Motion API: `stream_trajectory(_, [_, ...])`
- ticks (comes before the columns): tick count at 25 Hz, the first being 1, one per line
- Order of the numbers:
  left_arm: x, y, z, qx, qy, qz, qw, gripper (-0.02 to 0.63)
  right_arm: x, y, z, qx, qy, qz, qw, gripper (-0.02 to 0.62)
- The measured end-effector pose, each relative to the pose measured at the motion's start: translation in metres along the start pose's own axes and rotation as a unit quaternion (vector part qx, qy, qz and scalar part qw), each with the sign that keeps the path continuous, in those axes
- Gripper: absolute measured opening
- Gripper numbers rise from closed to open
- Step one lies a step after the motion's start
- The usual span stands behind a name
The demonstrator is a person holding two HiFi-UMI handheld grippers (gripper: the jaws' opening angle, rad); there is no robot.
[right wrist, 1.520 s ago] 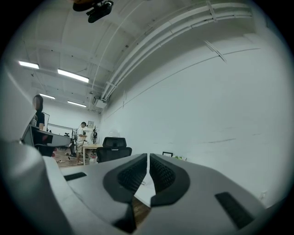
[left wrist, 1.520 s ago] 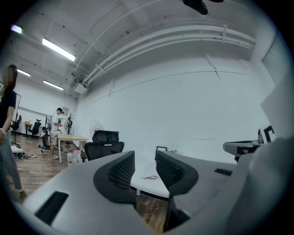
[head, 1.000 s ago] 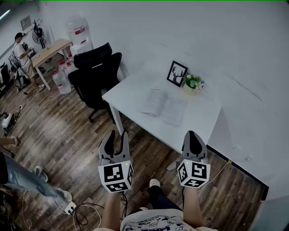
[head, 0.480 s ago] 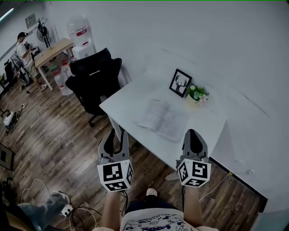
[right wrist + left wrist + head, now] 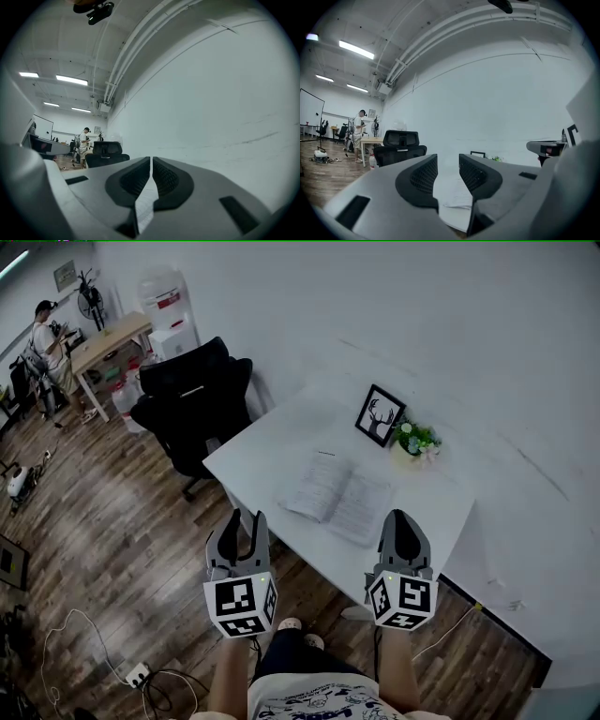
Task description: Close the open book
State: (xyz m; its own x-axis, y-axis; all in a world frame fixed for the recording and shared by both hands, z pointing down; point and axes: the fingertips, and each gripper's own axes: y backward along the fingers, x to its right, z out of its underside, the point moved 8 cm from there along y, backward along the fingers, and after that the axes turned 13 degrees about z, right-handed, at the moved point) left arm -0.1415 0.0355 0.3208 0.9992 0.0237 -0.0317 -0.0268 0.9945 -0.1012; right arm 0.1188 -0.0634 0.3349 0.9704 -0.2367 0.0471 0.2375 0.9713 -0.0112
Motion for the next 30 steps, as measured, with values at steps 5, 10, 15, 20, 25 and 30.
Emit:
stream_trajectory(5, [-0.016,-0.023,0.006,-0.006,0.007,0.008,0.9999,0.124,-0.008,-0.021,0.007,-0.006,0.003,0.009,1.000,0.037])
stream_trajectory(10, [-0.033,-0.053,0.008,-0.017,0.007,0.028,0.9994,0.124,-0.017,-0.046,0.008,-0.009,0.007,0.023,1.000,0.037])
stream_trajectory(15, [-0.054,-0.084,0.008,-0.022,0.009,0.048,0.9986,0.123,-0.029,-0.071,0.011,-0.010,0.009,0.041,0.999,0.037])
stream_trajectory(20, [-0.072,-0.108,0.011,-0.029,0.013,0.064,0.9974,0.124,-0.040,-0.089,0.017,-0.017,0.014,0.055,0.998,0.037])
stream_trajectory(25, [-0.083,-0.128,0.020,-0.040,0.018,0.080,0.9959,0.123,-0.048,-0.103,0.026,-0.025,0.019,0.064,0.997,0.037])
stream_trajectory(30, [-0.088,-0.142,0.029,-0.052,0.025,0.092,0.9940,0.124,-0.049,-0.110,0.032,-0.033,0.024,0.079,0.996,0.037])
